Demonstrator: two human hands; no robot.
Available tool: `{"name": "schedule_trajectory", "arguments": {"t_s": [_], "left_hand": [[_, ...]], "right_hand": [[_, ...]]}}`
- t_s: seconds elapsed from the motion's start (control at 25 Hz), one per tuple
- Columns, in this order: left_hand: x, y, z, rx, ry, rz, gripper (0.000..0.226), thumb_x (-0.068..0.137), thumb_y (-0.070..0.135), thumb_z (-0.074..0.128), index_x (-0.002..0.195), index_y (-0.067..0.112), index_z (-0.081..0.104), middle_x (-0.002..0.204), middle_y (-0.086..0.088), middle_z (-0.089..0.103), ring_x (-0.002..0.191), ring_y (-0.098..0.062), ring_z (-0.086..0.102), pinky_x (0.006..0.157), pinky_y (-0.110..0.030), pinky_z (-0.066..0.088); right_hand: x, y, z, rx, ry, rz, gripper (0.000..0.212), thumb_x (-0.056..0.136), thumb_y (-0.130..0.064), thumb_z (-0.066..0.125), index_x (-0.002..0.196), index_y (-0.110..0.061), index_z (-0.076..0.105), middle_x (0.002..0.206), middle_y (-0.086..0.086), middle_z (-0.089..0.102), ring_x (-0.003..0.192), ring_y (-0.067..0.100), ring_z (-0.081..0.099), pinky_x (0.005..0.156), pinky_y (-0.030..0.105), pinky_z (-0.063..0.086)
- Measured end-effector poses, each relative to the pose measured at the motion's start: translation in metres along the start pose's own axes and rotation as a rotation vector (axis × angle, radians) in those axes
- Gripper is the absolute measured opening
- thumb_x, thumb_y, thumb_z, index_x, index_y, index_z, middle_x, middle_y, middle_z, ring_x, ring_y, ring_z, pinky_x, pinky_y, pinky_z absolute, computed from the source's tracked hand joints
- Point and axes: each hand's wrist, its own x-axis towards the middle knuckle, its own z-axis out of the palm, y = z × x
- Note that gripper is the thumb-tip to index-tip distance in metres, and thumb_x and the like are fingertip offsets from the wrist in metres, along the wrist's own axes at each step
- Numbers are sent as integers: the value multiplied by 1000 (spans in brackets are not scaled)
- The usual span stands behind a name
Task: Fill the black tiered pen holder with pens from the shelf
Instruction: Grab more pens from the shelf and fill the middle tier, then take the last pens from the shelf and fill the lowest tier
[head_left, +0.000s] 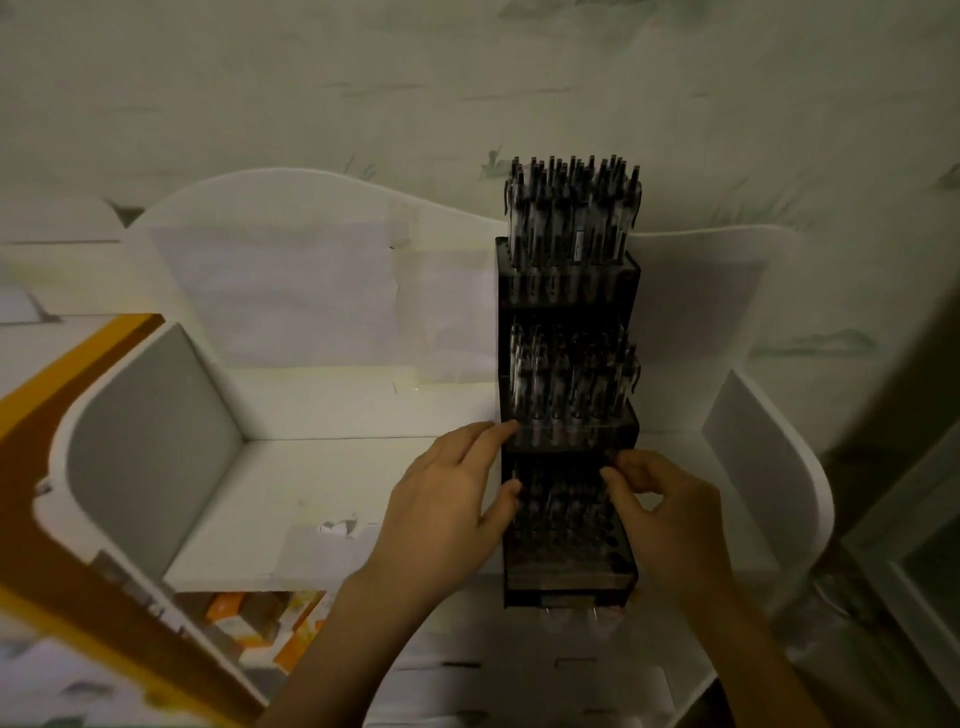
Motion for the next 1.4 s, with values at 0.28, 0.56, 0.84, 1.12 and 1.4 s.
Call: {"name": "schedule_trajectory", "arguments": {"t_s": [0.28, 0.56, 0.84, 1.12, 1.4], "left_hand": [[-8, 9, 0, 11, -2, -37, 54, 96, 45, 50, 146, 35, 33, 145, 12, 46, 127, -8, 46, 99, -18, 36], [-16, 17, 4, 2, 7, -72, 53, 96, 46, 48, 146, 36, 33, 145, 13, 46, 128, -8, 45, 101, -22, 38], [-29, 14, 5, 24, 11, -115, 53, 96, 46, 48, 145, 38, 32, 143, 15, 46, 124, -6, 47, 96, -15, 35], [-65, -12, -21, 63, 77, -235, 54, 96, 49, 46, 146, 41, 28, 148, 17, 41, 130, -5, 43, 98, -16, 37], [-144, -74, -90, 115, 222, -408, 59, 94, 48, 50, 146, 45, 21, 146, 19, 39, 119, -4, 50, 93, -22, 46]], "right_hand": [[1, 11, -1, -32, -13, -14, 19, 83, -16, 75, 102, -14, 73, 82, -21, 62, 85, -21, 57, 73, -5, 39], [-15, 33, 11, -36, -163, 47, 16, 80, -10, 78, 95, -7, 74, 76, -25, 58, 78, -26, 55, 71, -3, 44], [-18, 12, 3, -60, -54, 40, 32, 80, -17, 78, 110, -14, 70, 89, -3, 70, 80, 5, 62, 71, -1, 39], [-18, -74, 38, 131, -191, -319, 38, 87, -27, 70, 124, -23, 61, 122, -7, 60, 113, 4, 55, 96, 19, 47], [-65, -149, 125, 48, -566, -386, 47, 89, -48, 59, 133, -41, 46, 135, -18, 51, 118, -2, 44, 95, 14, 41]]}}
